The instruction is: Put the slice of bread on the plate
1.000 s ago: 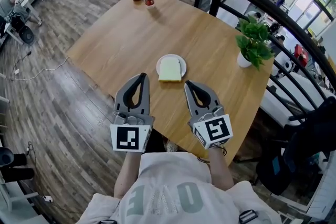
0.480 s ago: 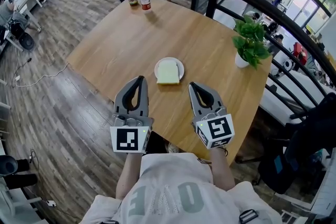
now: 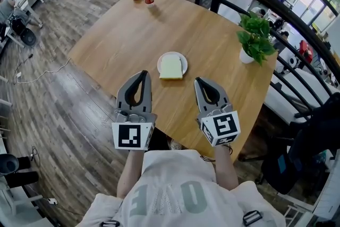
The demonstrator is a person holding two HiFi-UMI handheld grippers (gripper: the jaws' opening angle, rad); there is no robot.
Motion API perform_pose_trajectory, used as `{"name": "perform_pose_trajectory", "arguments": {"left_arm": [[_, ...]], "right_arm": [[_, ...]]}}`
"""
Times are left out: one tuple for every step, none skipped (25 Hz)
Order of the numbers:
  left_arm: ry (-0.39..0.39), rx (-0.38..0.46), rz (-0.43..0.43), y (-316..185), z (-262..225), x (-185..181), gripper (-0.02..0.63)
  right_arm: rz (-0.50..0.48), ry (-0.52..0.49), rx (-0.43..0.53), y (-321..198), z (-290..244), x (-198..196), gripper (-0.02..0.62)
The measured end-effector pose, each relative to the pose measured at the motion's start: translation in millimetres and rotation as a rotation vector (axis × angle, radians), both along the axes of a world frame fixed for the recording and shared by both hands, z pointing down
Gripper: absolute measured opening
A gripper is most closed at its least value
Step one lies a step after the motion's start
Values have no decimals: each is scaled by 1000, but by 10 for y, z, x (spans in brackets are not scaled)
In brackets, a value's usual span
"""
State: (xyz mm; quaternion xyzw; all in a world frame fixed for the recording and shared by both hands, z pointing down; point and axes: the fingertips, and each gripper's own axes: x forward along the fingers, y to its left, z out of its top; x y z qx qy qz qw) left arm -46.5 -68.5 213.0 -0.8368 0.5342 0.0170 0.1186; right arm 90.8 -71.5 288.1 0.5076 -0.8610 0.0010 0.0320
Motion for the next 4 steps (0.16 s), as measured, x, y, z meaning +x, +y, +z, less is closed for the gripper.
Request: {"name": "perform_pose_trajectory", "arguments": {"left_arm": [[1, 1, 1, 5, 3, 5, 9], [1, 1, 3, 10, 6, 13, 9], [0, 1, 5, 15, 10, 21, 9], [-1, 1, 7, 20, 15, 29, 9]], "right_arm": [[0, -2, -1, 3, 3, 5, 15], [1, -3, -2, 6, 6, 10, 15], [1, -3, -3, 9, 9, 15, 15], [2, -3, -4, 13, 12, 20, 15]]}}
